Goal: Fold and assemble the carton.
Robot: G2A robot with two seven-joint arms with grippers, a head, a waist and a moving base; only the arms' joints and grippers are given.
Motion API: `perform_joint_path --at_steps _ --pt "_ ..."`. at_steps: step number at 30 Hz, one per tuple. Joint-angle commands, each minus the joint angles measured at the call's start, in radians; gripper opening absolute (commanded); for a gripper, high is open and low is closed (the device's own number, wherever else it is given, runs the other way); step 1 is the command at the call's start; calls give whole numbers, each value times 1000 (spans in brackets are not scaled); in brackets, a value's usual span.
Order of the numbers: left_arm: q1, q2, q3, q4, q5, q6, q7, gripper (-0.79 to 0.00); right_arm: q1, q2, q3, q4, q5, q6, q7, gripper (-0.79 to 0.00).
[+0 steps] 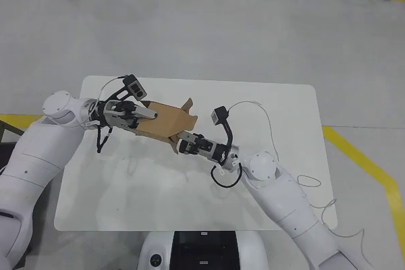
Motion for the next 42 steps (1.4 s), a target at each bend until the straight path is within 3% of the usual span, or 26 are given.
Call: perform_joint_path --at_steps 1,15,30,42 --pt "-4 0 4 -2 6 -1 0 -785 2 -1 -1 1 -4 6 -5 0" --pt "-31 0 24 25 54 -36 0 -785 -5 1 15 -41 -59 43 -53 0" --pt "-38 11 48 49 -79 57 0 -785 -64 22 88 -133 -38 20 -27 0" --pt "-27 39 72 -4 -110 83 0 -785 -31 11 77 -67 14 21 -51 0"
